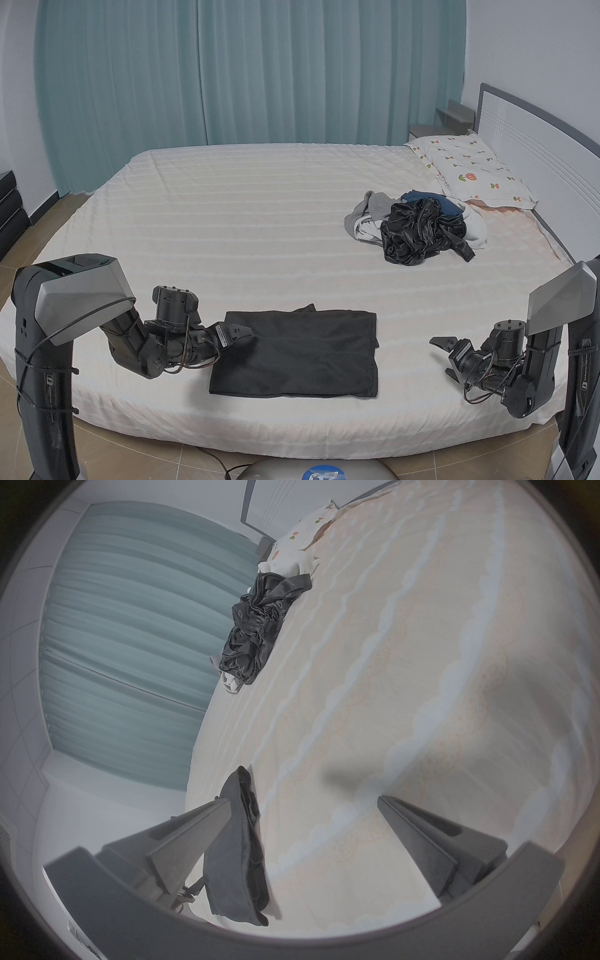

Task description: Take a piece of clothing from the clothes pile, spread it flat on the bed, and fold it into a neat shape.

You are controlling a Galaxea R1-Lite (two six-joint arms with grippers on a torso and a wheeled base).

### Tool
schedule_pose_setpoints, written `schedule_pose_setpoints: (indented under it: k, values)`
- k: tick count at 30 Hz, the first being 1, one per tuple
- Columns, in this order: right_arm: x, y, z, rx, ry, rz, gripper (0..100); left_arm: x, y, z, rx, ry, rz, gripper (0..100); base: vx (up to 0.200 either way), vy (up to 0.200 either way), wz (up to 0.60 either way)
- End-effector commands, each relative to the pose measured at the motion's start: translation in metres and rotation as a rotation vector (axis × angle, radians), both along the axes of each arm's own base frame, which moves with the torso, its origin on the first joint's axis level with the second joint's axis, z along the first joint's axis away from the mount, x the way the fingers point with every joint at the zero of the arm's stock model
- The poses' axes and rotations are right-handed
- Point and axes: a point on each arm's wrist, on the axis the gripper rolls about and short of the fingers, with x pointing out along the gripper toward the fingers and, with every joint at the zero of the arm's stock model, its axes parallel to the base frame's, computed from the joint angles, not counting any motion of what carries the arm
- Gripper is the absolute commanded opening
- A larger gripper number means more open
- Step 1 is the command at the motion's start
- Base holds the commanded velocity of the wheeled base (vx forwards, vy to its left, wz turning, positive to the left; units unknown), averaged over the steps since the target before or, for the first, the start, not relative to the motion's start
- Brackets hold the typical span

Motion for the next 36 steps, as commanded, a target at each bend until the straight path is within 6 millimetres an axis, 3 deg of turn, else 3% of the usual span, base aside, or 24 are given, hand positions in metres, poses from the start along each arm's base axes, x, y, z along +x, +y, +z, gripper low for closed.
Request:
schedule_pose_setpoints:
  k: [1,5,6,28,36]
  values:
    - [0.000,0.000,0.000,0.001,-0.007,0.001,100,0.000,-0.005,-0.005,0.002,0.009,-0.012,100,0.000,0.000,0.00]
    - [0.000,0.001,-0.001,0.001,-0.006,0.003,100,0.000,-0.005,-0.003,-0.003,0.007,-0.008,100,0.000,0.000,0.00]
    - [0.000,0.001,-0.001,0.001,-0.006,0.003,100,0.000,-0.005,-0.003,-0.004,0.008,-0.007,0,0.000,0.000,0.00]
    - [0.000,0.001,-0.001,-0.001,-0.005,0.004,100,-0.011,0.003,-0.004,-0.026,-0.031,0.031,0,0.000,0.000,0.00]
    - [0.000,0.001,-0.001,-0.001,-0.006,0.002,100,-0.009,0.010,-0.004,-0.028,-0.038,0.052,0,0.000,0.200,0.00]
